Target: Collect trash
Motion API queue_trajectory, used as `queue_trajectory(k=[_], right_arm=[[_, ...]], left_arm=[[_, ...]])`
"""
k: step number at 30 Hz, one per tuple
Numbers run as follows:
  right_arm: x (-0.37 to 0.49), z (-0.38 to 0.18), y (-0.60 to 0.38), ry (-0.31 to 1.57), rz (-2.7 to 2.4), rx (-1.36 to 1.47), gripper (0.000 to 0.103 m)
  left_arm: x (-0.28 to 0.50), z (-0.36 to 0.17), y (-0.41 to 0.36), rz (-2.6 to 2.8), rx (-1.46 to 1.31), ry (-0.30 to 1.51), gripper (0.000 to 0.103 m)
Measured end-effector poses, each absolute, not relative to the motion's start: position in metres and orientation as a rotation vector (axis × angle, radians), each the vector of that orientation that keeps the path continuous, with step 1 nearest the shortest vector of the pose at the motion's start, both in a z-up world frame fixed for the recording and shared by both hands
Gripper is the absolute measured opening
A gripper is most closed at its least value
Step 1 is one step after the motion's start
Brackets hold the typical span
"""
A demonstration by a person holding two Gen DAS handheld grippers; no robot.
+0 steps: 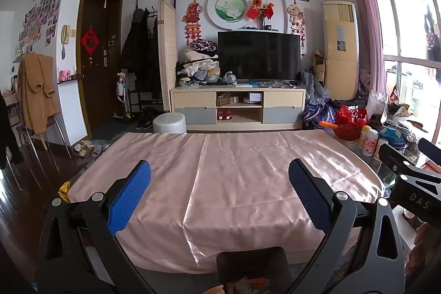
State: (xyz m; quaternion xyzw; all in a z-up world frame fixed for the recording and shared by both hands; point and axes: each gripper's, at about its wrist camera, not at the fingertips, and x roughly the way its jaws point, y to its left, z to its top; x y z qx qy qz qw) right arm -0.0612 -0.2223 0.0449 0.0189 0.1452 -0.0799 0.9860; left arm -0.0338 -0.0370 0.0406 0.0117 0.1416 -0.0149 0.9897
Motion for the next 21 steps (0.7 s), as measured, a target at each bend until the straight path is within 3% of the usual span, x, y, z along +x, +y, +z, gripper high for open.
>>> queue_trajectory(k=[21], right_arm=[[-0.0625,0.0457,-0.2234,0.291,-0.166,0.051,0.100]], left_arm=[[-0.0407,0.0379,-0.0416,-0.031,0.026,0.279,0.095]])
